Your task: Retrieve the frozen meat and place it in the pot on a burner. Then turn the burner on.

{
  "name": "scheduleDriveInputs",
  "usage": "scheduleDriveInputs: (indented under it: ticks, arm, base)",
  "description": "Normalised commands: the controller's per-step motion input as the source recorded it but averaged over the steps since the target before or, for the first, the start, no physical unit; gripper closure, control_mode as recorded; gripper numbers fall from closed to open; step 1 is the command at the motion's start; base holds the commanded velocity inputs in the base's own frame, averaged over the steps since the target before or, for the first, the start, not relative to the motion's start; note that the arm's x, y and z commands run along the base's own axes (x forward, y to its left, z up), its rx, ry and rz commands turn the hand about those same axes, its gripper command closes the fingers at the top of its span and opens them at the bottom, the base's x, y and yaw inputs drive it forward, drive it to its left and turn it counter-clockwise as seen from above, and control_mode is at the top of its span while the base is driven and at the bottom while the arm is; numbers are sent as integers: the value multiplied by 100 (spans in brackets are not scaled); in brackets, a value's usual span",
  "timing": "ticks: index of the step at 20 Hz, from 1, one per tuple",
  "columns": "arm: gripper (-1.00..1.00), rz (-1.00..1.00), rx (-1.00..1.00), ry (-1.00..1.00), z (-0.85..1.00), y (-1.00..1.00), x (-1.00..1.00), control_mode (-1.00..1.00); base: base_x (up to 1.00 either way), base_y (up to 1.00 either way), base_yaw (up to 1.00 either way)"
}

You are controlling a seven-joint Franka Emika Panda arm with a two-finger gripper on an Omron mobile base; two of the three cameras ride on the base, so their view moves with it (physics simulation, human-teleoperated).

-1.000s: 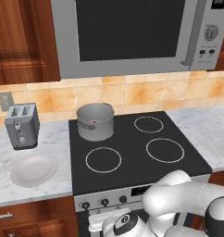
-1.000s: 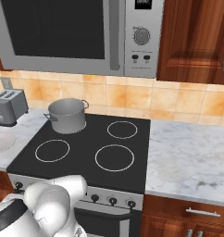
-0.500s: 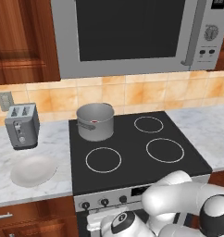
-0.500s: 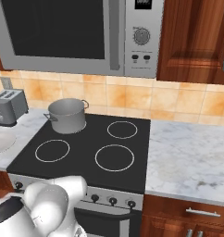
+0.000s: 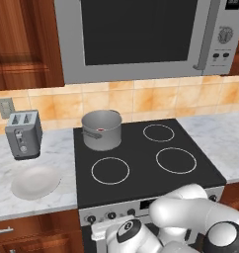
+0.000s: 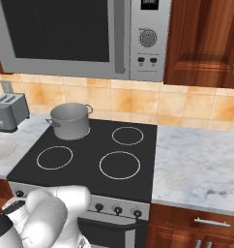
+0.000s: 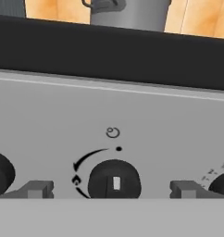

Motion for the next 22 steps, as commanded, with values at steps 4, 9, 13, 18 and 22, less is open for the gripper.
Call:
scheduleDriveInputs:
  ticks: [4, 9, 13, 18, 22]
  arm:
    - [-100, 0, 9, -5, -13, 0, 27, -100]
    - [-100, 0, 6, -1, -11, 0, 6, -100]
    - [-100, 0, 4, -1, -3, -1, 0, -100]
    - [-100, 0, 1, 0, 0, 0, 0, -100]
    - [100, 0, 0, 0, 0, 0, 0, -100]
  base:
    - [0, 0, 0]
    - [0, 0, 0]
    - [0, 0, 0]
    - [0, 0, 0]
    - [0, 0, 0]
